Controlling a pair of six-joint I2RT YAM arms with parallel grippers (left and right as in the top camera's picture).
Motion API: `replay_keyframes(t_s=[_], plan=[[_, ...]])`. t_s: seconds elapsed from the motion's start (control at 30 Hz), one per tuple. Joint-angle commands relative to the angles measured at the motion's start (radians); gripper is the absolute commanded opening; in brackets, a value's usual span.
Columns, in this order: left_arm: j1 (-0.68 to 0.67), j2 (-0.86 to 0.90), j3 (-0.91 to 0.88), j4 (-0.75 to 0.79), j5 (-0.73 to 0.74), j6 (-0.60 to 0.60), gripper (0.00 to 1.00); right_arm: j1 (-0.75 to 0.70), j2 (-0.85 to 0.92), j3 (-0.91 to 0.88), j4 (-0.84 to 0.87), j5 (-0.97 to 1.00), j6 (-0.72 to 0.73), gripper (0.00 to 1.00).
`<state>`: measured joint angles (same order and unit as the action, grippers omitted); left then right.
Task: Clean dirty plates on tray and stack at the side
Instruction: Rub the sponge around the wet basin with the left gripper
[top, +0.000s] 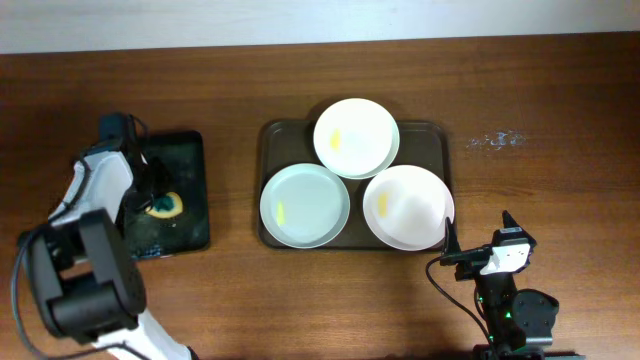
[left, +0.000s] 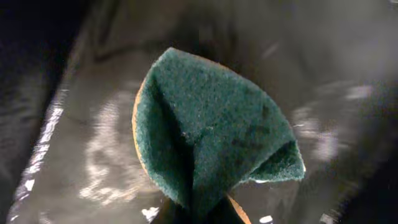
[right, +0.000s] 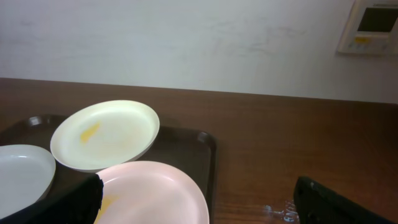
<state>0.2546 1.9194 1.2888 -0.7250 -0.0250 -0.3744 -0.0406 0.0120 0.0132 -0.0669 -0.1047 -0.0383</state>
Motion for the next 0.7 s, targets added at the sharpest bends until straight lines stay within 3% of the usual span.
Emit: replay_keyframes(t_s=[0.0,0.13,0.23,0.33,0.47,0.67], plan=[[-0.001,-0.225,0.035,-0.002,0.058,0.002,0.0,-0.006,-0.006,-0.008,-0.003,0.005,-0.007,0.98],[-0.001,-0.363,0.034,-0.001,0.061,0.001,0.0,-0.006,-0.006,-0.008,-0.003,0.005,-0.007,0.98],[-0.001,-0.246,-0.004,0.065,-0.041,0.001,0.0,-0.006,-0.006,-0.008,-0.003,0.005,-0.007,0.98],[-0.001,-0.062,-0.016,0.095,-0.023,0.009,0.0,-0.006,-0.006,-0.008,-0.003,0.005,-0.007,0.98],[-0.001,-0.197,0.016,0.008,-0.02,0.009,0.0,-0.006,-0.006,-0.008,-0.003,0.005,-0.007,0.99],[-0.001,-0.055,-0.064,-0.02,-0.024,0.01,0.0,-0.006,-0.006,-0.008,-0.003,0.005,-0.007,0.98]])
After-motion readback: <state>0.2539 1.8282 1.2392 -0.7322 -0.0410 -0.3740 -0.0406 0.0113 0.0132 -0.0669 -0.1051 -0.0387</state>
